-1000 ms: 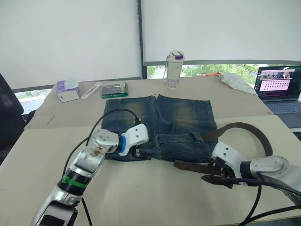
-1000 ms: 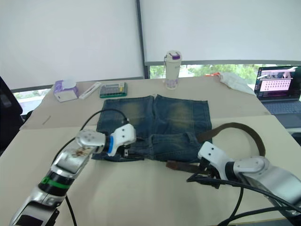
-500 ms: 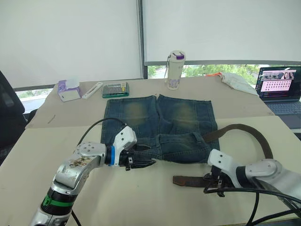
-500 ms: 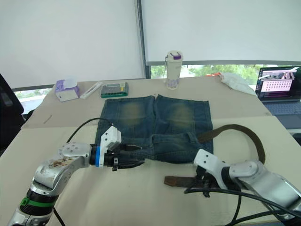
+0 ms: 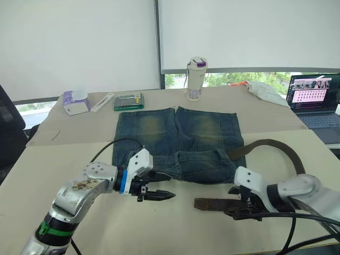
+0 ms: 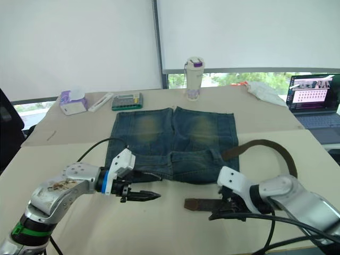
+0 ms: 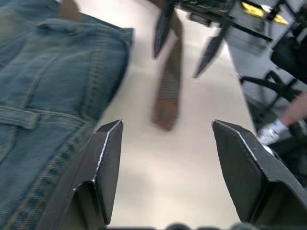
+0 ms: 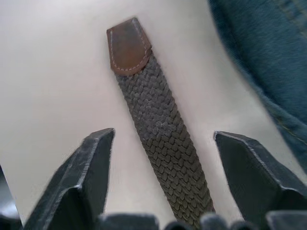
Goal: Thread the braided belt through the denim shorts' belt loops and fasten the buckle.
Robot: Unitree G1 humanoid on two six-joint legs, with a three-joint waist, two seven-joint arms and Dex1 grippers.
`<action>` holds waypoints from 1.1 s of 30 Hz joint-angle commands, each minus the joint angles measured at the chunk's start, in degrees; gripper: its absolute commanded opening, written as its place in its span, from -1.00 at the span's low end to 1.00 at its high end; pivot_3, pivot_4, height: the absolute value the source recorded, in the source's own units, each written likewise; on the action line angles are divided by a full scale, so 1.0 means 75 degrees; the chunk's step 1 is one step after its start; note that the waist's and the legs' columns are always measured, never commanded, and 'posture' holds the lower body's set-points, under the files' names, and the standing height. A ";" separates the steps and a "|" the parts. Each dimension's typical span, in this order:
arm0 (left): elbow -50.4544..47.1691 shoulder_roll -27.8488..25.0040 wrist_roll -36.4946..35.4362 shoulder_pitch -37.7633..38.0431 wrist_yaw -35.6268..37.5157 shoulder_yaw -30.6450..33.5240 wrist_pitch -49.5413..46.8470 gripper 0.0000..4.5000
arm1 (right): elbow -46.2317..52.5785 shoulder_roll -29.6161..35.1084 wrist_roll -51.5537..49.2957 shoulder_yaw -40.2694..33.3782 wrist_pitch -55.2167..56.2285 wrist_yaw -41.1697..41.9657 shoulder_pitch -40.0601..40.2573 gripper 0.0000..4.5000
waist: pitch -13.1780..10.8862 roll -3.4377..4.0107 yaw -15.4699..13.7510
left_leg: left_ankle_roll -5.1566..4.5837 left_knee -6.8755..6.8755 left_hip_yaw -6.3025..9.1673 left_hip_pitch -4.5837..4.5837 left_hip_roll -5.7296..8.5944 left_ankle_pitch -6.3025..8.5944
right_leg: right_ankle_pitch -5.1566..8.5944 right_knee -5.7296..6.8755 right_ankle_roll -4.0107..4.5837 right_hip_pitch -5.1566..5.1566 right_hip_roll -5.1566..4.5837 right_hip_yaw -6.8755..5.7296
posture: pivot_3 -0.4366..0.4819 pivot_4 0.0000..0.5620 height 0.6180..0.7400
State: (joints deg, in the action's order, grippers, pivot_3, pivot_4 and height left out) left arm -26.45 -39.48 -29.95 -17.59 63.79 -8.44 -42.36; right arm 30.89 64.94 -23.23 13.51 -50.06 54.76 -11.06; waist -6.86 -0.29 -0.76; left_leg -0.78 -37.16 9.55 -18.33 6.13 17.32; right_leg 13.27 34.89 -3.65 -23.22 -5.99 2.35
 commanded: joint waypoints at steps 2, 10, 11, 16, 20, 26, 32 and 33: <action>-0.0440 -0.0167 -0.0242 0.0225 -0.0023 0.0090 0.0117 0.39 | -0.0420 0.0048 0.0519 0.0577 0.0327 0.0526 -0.0481 0.61 | 0.0000 0.0001 -0.0001 | 0.0000 -0.0001 0.0000 -0.0001 0.0001 0.0000 | 0.0000 0.0000 0.0001 0.0000 -0.0001 0.0001 | -0.05 -0.47 1.00; -0.0419 -0.0142 -0.0157 0.0489 -0.0238 0.0024 0.0362 0.39 | -0.0420 -0.0130 0.0715 0.0453 0.0564 0.0603 -0.0403 -0.51 | 0.0000 0.0001 -0.0025 | 0.0000 0.0001 0.0000 0.0001 -0.0001 0.0001 | -0.0001 -0.0001 0.0002 0.0000 -0.0002 0.0001 | -0.05 -0.47 1.00; -0.0381 -0.0115 -0.0144 0.0489 -0.0262 -0.0006 0.0399 0.39 | -0.0291 -0.0131 0.0653 0.0290 0.0557 0.0549 -0.0276 -0.68 | 0.0001 0.0001 -0.0021 | 0.0000 0.0001 0.0000 0.0002 -0.0001 0.0001 | -0.0001 -0.0002 0.0002 0.0000 -0.0002 0.0001 | -0.05 -0.47 1.00; -0.0031 0.0139 -0.0104 0.0296 -0.0331 -0.0211 0.0525 0.39 | 0.0811 -0.0238 -0.0068 -0.1168 0.0387 0.0272 0.0806 -0.99 | 0.0000 0.0001 -0.0103 | -0.0004 0.0001 0.0000 -0.0001 0.0000 0.0003 | -0.0001 -0.0001 0.0002 -0.0001 -0.0006 0.0002 | -0.05 -0.47 1.00; 0.0385 0.0442 -0.0085 -0.0251 -0.0227 -0.0503 0.0541 0.39 | 0.1515 -0.0309 -0.0722 -0.2085 -0.0057 0.0150 0.1194 -0.99 | -0.0003 -0.0003 -0.0149 | -0.0035 0.0000 0.0000 0.0000 0.0000 0.0021 | -0.0007 0.0000 0.0009 0.0000 -0.0005 0.0000 | -0.05 -0.47 1.00; 0.1287 0.1026 0.0119 -0.1392 0.0279 -0.1212 0.0797 0.39 | 0.1987 -0.0355 -0.1089 -0.2144 -0.0380 -0.0078 0.0857 -0.99 | -0.0011 -0.0017 -0.0202 | -0.0018 0.0000 -0.0001 -0.0002 0.0004 0.0011 | -0.0007 -0.0003 0.0010 0.0001 -0.0003 -0.0002 | -0.05 -0.47 1.00; 0.1933 0.1309 0.0407 -0.2007 0.0737 -0.1670 0.1213 0.05 | 0.2070 -0.0342 -0.1196 -0.1868 -0.0477 -0.0263 0.0512 -1.00 | -0.0020 -0.0032 -0.0188 | 0.0003 -0.0001 -0.0002 -0.0003 0.0002 -0.0001 | -0.0008 -0.0004 0.0011 0.0000 -0.0002 -0.0003 | -0.05 -0.47 1.00; 0.1970 0.1286 0.0418 -0.2051 0.0850 -0.1724 0.1198 -0.10 | 0.2076 -0.0352 -0.1213 -0.1846 -0.0477 -0.0302 0.0486 -1.00 | -0.0020 -0.0032 -0.0182 | 0.0004 -0.0001 -0.0002 -0.0004 0.0002 -0.0002 | -0.0008 -0.0003 0.0011 -0.0001 -0.0001 -0.0003 | -0.05 -0.47 1.00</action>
State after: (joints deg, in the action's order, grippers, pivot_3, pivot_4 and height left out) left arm -11.29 -29.73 -27.03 -31.74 68.58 -21.40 -34.80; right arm 44.58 62.33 -31.77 -0.02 -53.23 52.96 -6.18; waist -7.01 -0.53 -2.13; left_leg -0.76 -37.17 9.54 -18.36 6.14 17.31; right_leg 13.21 34.86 -3.57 -23.23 -6.01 2.34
